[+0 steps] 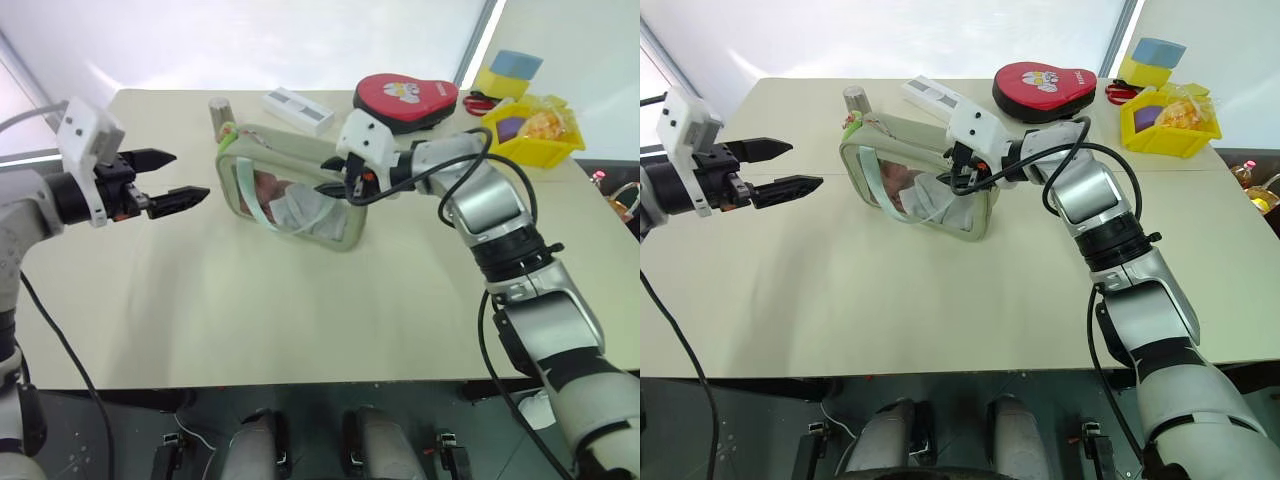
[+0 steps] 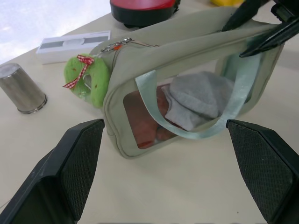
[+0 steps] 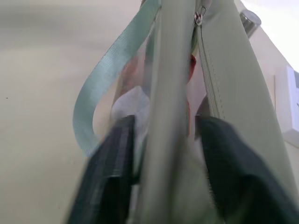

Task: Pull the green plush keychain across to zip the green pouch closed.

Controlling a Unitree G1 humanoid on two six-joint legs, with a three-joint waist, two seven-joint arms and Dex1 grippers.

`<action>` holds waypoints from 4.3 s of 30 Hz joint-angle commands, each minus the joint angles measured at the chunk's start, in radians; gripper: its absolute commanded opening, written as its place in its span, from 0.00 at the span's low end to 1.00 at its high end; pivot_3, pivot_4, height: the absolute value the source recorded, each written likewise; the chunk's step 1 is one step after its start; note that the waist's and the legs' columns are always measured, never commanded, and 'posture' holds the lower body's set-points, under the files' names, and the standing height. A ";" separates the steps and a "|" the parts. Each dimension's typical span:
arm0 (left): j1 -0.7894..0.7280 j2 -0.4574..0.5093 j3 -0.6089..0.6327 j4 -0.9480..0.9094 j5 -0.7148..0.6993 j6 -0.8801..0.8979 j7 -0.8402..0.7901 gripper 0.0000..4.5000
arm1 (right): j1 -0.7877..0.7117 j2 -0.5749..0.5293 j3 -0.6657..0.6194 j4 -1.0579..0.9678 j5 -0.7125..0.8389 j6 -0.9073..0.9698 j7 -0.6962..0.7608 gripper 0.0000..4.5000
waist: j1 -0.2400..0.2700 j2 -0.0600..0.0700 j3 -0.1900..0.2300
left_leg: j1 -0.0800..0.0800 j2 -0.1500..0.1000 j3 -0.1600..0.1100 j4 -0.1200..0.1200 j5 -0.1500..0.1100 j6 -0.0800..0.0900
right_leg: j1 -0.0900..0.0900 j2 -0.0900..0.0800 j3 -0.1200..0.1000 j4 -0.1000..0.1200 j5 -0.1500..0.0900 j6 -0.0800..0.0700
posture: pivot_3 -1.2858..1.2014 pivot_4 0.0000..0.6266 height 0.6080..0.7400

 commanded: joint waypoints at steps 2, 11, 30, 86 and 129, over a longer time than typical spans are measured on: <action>0.011 0.021 0.060 -0.026 -0.009 -0.009 0.024 1.00 | -0.029 0.005 -0.030 0.008 -0.019 -0.137 0.030 0.11 | -0.001 0.000 0.000 | 0.000 0.000 0.000 0.000 0.000 0.000 | 0.000 0.000 0.000 0.000 0.000 0.000 | 0.52 0.24 1.00; 0.017 0.061 0.079 0.042 0.007 -0.048 0.020 1.00 | 0.033 -0.065 -0.080 0.001 0.043 -0.364 0.242 0.11 | 0.002 0.000 0.000 | 0.000 0.000 0.000 0.000 0.000 0.000 | 0.000 0.000 0.000 0.000 0.000 0.000 | 0.52 0.24 1.00; -0.030 0.019 -0.004 0.053 0.016 -0.085 0.030 1.00 | 0.098 -0.030 -0.079 -0.039 -0.009 -0.232 0.147 0.11 | 0.001 0.000 0.000 | 0.003 0.000 0.000 0.000 0.001 -0.001 | 0.001 0.000 0.000 0.001 0.000 0.000 | 0.52 0.24 1.00; -0.017 0.076 0.000 0.089 0.041 -0.098 -0.032 1.00 | 0.172 -0.129 -0.153 -0.331 0.138 -0.051 0.255 0.72 | 0.003 0.000 0.000 | 0.002 0.000 0.000 0.000 0.001 -0.001 | 0.001 0.000 0.000 0.001 0.000 0.000 | 0.52 0.24 1.00; -0.211 -0.122 -0.179 0.484 0.233 -0.384 -0.148 0.35 | 0.305 -0.220 -0.152 -0.486 0.196 0.086 0.197 0.00 | 0.023 -0.001 0.000 | 0.002 0.000 0.001 0.000 0.000 -0.001 | 0.001 0.001 0.000 0.001 0.000 0.000 | 0.52 0.24 1.00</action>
